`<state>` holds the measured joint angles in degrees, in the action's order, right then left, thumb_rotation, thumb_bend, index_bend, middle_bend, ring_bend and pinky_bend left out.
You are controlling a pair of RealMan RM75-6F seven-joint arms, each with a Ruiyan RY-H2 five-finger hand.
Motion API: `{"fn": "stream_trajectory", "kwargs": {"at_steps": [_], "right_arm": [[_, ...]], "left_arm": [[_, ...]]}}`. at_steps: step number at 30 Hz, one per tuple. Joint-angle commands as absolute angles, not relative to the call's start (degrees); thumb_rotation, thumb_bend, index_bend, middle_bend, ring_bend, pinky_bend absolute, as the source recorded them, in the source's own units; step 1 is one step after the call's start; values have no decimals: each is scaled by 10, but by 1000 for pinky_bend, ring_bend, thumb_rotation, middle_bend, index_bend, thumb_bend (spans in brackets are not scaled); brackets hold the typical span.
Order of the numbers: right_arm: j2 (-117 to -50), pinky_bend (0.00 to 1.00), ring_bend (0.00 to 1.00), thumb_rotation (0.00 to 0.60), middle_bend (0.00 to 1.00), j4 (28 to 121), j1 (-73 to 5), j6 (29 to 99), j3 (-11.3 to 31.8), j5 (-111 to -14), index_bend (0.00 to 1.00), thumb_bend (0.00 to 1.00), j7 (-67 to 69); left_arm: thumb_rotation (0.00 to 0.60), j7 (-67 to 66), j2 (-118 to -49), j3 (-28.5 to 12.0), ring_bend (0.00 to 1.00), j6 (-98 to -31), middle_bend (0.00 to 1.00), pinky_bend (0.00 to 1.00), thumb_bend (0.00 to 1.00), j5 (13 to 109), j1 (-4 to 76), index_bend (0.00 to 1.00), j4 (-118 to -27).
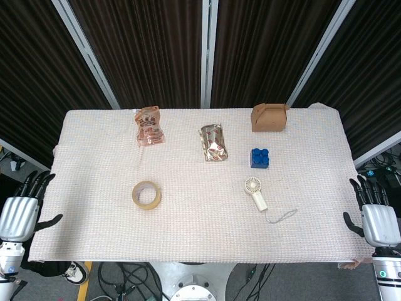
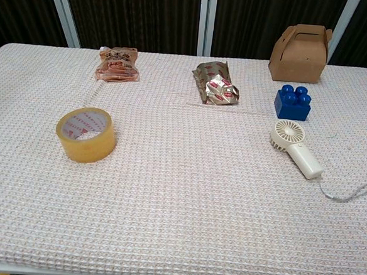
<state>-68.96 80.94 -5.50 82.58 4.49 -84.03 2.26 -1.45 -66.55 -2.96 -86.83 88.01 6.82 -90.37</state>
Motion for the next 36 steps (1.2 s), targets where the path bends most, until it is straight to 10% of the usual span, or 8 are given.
{"fn": "stream_trajectory", "kwargs": {"at_steps": [1, 20, 23, 27, 29, 32, 36], "right_arm": [[-688, 0, 0, 600, 0, 813, -55, 828, 46, -841, 0, 276, 21], [-691, 0, 0, 600, 0, 812, -54, 830, 47, -838, 0, 297, 26], [-694, 0, 0, 600, 0, 813, -57, 825, 46, -840, 0, 452, 24], [-696, 0, 0, 600, 0, 803, -65, 815, 44, -847, 0, 946, 38], [-701, 4, 0, 600, 9, 793, -70, 811, 48, -847, 0, 1000, 37], [-710, 239, 133, 600, 127, 789, -77, 811, 55, -842, 0, 1000, 25], [-727, 605, 574, 600, 522, 782, -87, 814, 48, -867, 0, 1000, 8]], "left_arm": [[600, -14, -665, -30, 31, -869, 83, 245, 0, 881, 69, 110, -904], [600, -18, -658, -33, 30, -867, 82, 245, 0, 885, 74, 110, -913], [600, -16, -655, -32, 30, -866, 83, 245, 0, 884, 73, 110, -915], [600, -16, -659, -28, 30, -868, 83, 246, 0, 880, 68, 110, -906], [600, -11, -665, -30, 30, -864, 83, 246, 0, 871, 68, 111, -900], [600, -14, -670, -31, 31, -862, 83, 247, 0, 874, 70, 118, -899], [600, -19, -670, -27, 30, -862, 83, 247, 0, 883, 72, 120, -898]]}}
